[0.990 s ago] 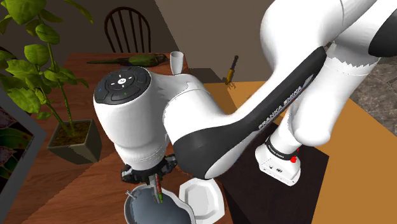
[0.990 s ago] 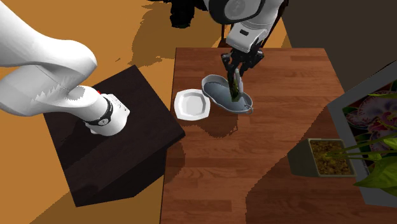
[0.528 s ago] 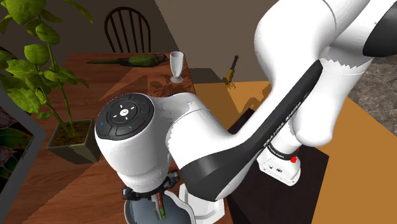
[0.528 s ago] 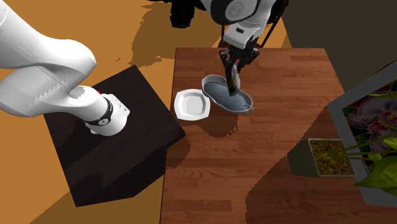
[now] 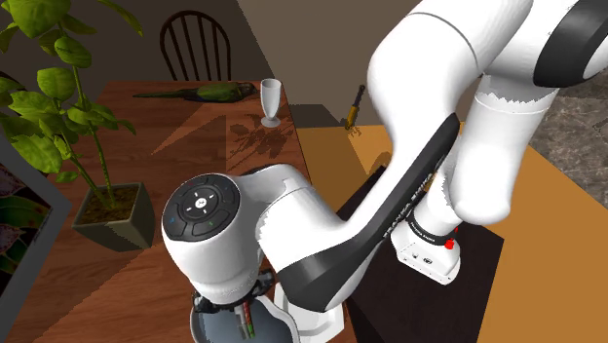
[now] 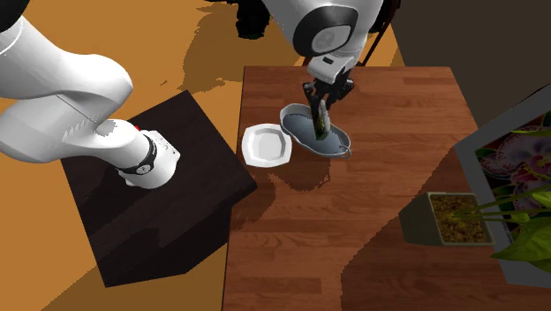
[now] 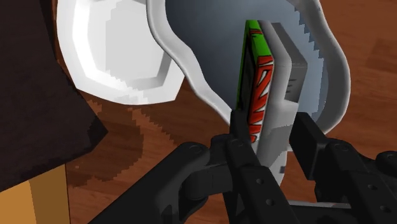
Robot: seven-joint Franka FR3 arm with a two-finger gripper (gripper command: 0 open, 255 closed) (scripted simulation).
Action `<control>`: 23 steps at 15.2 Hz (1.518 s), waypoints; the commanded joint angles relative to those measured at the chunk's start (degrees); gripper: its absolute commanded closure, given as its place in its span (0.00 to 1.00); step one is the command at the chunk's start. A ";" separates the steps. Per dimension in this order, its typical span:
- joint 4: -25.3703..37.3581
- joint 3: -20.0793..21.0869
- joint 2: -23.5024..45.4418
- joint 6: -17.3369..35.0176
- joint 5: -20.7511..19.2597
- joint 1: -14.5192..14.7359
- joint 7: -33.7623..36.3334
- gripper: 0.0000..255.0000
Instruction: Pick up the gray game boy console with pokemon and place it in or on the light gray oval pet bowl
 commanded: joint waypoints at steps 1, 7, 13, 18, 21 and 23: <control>-0.57 -0.57 1.23 1.41 -1.32 0.56 0.95 1.00; -1.47 -2.36 4.42 4.50 -4.66 2.06 3.19 1.00; -1.47 -2.37 4.42 4.50 -4.66 2.06 3.18 1.00; -1.47 -2.37 4.42 4.50 -4.65 2.06 3.18 0.00; -1.04 -1.48 2.98 3.06 -3.14 1.35 2.18 0.00; 0.10 0.09 0.21 0.04 -0.23 0.05 0.24 0.00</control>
